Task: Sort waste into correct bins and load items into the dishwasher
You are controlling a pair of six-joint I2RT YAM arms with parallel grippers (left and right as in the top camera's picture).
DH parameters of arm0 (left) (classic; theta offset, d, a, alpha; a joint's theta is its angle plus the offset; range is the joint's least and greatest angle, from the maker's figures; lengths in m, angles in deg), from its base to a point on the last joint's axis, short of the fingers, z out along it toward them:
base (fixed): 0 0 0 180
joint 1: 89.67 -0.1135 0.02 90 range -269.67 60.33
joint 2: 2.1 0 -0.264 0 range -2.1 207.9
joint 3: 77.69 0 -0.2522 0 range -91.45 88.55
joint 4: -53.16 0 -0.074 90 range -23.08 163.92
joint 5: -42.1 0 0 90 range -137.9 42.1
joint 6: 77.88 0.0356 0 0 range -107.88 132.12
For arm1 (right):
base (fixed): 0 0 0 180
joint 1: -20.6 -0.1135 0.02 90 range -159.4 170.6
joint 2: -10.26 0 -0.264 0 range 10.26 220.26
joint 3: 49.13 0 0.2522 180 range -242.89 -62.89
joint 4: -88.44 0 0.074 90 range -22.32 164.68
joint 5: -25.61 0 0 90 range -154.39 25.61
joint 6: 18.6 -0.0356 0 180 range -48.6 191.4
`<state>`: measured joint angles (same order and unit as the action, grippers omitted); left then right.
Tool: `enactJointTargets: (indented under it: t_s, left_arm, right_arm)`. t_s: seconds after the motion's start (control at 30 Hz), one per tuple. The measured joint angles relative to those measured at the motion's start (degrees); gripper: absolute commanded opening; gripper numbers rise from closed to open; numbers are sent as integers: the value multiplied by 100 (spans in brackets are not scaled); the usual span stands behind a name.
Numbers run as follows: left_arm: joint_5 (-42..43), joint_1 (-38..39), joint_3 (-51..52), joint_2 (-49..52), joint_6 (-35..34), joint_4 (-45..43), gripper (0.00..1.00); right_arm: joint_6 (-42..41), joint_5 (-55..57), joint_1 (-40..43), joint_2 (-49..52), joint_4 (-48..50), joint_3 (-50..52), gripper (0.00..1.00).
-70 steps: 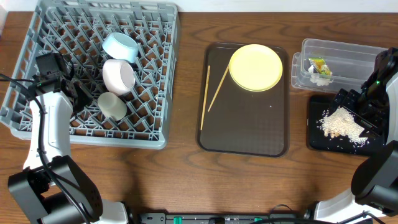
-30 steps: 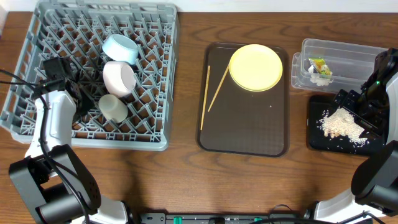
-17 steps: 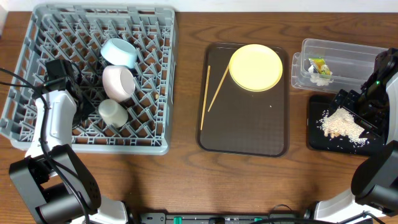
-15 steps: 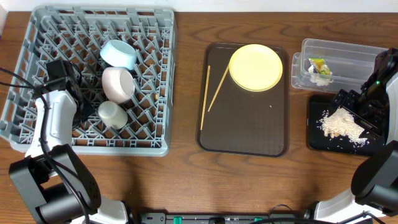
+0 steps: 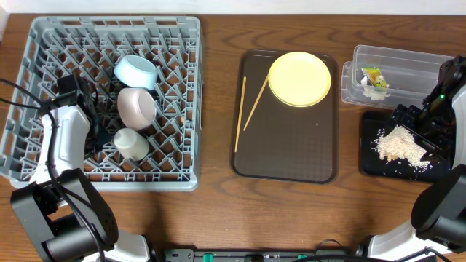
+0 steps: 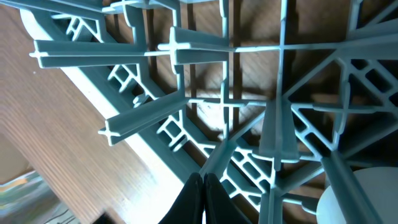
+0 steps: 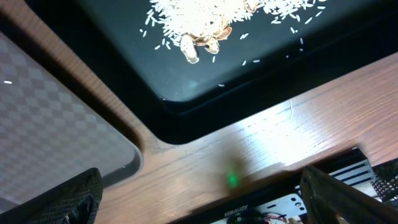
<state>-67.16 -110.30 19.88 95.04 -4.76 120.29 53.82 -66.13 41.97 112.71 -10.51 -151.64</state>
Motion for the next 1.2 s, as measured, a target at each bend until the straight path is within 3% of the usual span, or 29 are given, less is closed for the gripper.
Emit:
enactJointTargets:
  t_s: [0.9,1.2]
  left_arm:
    - [-229,-63,0,-11,-87,22,6]
    - [-52,-131,0,-737,-120,-33,25]
  right_arm:
    - [0,0,0,0,39,0,99]
    - [0,0,0,0,44,0,99]
